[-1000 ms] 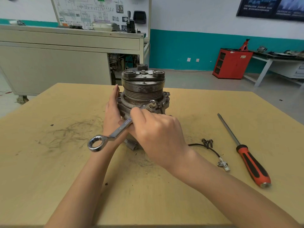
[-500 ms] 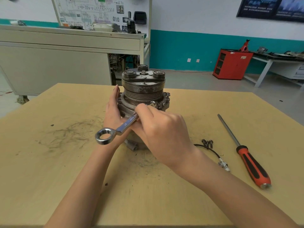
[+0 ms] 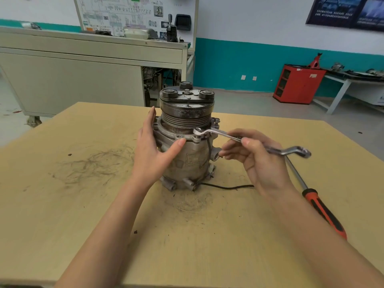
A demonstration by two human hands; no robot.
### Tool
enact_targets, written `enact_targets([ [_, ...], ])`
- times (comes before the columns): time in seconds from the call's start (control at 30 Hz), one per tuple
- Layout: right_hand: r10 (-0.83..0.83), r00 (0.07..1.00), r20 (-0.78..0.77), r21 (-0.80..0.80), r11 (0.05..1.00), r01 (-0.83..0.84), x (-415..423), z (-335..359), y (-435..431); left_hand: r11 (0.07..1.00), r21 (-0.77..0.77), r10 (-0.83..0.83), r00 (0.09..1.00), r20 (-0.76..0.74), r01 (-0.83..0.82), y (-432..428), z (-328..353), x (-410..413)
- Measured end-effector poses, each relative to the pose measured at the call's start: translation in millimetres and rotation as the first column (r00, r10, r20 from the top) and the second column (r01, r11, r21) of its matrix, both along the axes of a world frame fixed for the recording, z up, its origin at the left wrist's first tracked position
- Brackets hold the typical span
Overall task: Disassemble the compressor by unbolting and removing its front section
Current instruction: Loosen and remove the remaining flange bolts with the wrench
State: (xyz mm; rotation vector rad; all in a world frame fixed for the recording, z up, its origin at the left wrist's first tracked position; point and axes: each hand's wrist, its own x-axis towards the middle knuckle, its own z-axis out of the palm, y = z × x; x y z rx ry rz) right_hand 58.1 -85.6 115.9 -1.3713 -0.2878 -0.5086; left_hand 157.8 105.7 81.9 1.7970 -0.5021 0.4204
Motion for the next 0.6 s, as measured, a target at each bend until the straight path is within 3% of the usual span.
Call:
enact_targets([
  [0.23, 0.307, 0.911, -0.275, 0.174, 0.948, -0.267, 39.9, 36.0, -29.1, 1.000, -0.004, -0.001, 1.000, -0.002, 0.001, -0.1, 1.4, -1.3],
  [0.33, 0.286, 0.909, -0.302, 0.160, 0.955, -0.248, 46.7, 43.9, -32.0, 1.000, -0.001, 0.001, 1.000, 0.000, -0.001, 0.2, 2.0, -1.3],
  [0.47, -0.036, 0.995, -0.094, -0.205, 0.979, 0.016, 33.4, 57.3, -19.0, 1.000, 0.014, 0.010, 1.000, 0.008, -0.010, 0.2, 1.9, -1.0],
  [0.53, -0.121, 0.990, 0.066, -0.386, 0.912, 0.137, 22.4, 66.3, -3.2, 1.000, 0.009, 0.010, 1.000, 0.012, -0.011, -0.2, 2.0, -0.2],
  [0.6, -0.175, 0.950, 0.259, -0.590, 0.750, 0.299, 12.6, 76.0, 16.1, 1.000, -0.001, 0.007, 1.000, 0.014, -0.007, -0.1, 1.6, 0.6],
])
